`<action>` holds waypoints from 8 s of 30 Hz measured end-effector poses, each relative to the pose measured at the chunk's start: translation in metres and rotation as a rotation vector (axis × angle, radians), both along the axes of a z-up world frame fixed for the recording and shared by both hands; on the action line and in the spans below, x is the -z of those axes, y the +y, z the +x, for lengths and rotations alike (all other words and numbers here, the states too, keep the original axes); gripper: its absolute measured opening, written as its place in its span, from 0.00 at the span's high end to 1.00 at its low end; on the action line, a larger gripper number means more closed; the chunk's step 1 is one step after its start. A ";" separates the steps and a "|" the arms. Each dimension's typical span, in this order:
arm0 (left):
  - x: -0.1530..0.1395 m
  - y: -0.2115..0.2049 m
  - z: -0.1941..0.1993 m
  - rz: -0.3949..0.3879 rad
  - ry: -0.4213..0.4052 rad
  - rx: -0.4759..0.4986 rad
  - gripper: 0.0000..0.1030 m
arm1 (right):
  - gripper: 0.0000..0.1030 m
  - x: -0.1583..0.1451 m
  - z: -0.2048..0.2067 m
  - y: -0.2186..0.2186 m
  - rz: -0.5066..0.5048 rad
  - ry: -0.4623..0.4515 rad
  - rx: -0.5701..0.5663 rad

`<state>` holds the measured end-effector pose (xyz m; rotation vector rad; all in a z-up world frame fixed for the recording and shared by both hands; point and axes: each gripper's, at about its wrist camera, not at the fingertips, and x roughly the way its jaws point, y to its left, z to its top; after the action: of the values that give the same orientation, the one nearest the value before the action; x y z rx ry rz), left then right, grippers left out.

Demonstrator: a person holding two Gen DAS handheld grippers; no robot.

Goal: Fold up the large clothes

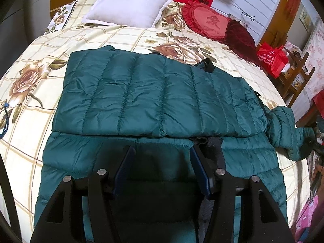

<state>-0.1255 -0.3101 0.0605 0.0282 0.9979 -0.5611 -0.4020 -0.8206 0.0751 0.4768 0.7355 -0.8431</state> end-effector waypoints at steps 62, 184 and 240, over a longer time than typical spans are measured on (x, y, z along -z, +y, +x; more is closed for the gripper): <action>-0.019 0.032 0.021 -0.253 0.093 -0.050 0.56 | 0.32 -0.035 0.254 0.285 0.214 -0.091 -0.754; 0.024 0.009 0.108 0.137 -0.121 -0.124 0.48 | 0.16 0.025 0.264 0.268 -0.136 0.185 -0.545; 0.009 0.149 -0.065 0.170 -0.061 -0.079 0.47 | 0.10 0.027 0.097 0.323 0.043 0.154 -0.559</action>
<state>-0.1903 -0.1610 0.0511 0.1555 0.9812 -0.3993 -0.3050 -0.4971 0.0485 0.2242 0.9711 -0.3415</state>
